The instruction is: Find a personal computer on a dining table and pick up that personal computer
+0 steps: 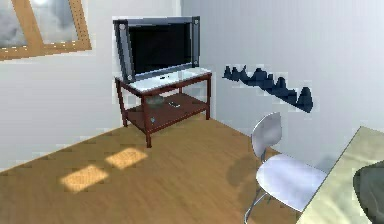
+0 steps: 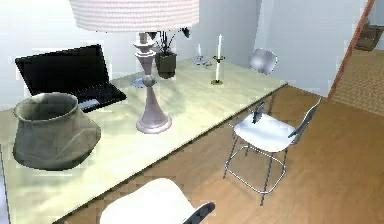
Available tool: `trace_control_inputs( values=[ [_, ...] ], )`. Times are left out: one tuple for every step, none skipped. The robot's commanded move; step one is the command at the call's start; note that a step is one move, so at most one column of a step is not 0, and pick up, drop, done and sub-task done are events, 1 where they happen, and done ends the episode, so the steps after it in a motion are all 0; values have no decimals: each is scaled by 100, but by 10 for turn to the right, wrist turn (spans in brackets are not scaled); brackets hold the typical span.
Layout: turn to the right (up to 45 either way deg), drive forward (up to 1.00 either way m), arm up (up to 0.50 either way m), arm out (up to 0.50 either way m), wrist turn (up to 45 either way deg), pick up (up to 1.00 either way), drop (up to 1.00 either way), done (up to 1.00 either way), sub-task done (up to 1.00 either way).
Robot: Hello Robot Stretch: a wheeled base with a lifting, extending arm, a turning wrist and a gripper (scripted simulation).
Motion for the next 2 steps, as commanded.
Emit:
trace_control_inputs(
  values=[
    [60,0,0,0,0,0,0,0,0],
    [0,80,0,0,0,0,0,0,0]
  ],
)
